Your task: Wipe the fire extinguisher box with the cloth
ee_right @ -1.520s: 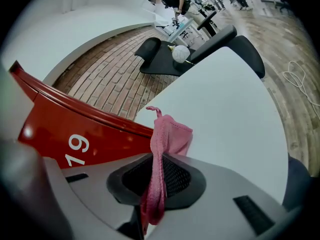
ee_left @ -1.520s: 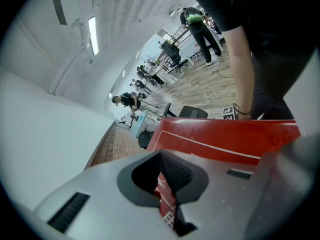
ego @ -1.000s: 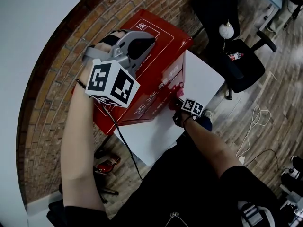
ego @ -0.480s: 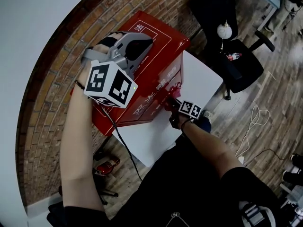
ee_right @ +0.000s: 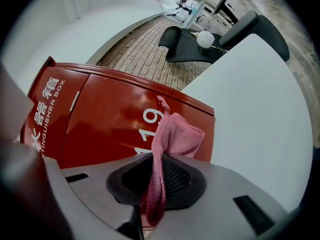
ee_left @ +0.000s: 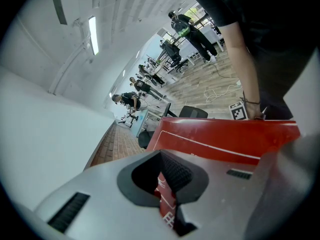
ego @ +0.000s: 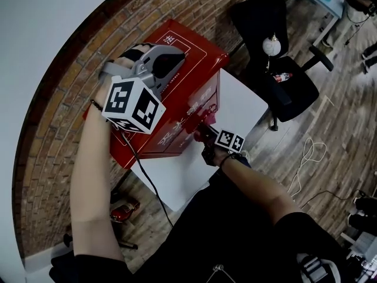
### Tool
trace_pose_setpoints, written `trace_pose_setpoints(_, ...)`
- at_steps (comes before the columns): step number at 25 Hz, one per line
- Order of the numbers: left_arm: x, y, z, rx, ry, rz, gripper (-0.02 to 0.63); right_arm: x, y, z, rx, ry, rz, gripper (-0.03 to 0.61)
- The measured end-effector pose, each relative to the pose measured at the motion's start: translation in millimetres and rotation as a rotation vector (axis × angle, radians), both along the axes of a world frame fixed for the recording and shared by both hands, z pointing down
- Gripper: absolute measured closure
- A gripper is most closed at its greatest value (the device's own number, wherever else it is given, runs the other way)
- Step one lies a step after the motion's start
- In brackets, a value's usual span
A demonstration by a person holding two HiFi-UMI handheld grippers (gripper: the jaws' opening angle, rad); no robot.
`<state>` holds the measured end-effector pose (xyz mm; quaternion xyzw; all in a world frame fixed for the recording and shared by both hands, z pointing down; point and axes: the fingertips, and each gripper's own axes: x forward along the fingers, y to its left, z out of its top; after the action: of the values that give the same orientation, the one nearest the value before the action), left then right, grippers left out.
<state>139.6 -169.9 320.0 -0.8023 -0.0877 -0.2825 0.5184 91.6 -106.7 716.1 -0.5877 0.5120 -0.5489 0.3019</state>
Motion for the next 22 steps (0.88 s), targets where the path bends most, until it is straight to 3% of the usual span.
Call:
trace_pose_setpoints(17, 0.0, 4.4, 0.5, 0.001, 0.003, 0.025, 0.589, 0.3, -1.7, -46.3, 0.022, -0.002, -0.136, 0.517)
trace_pose_setpoints(22, 1.8, -0.9, -0.7, 0.010, 0.006, -0.010, 0.589, -2.2, -3.8, -61.0, 0.048, -0.008, -0.139, 0.517)
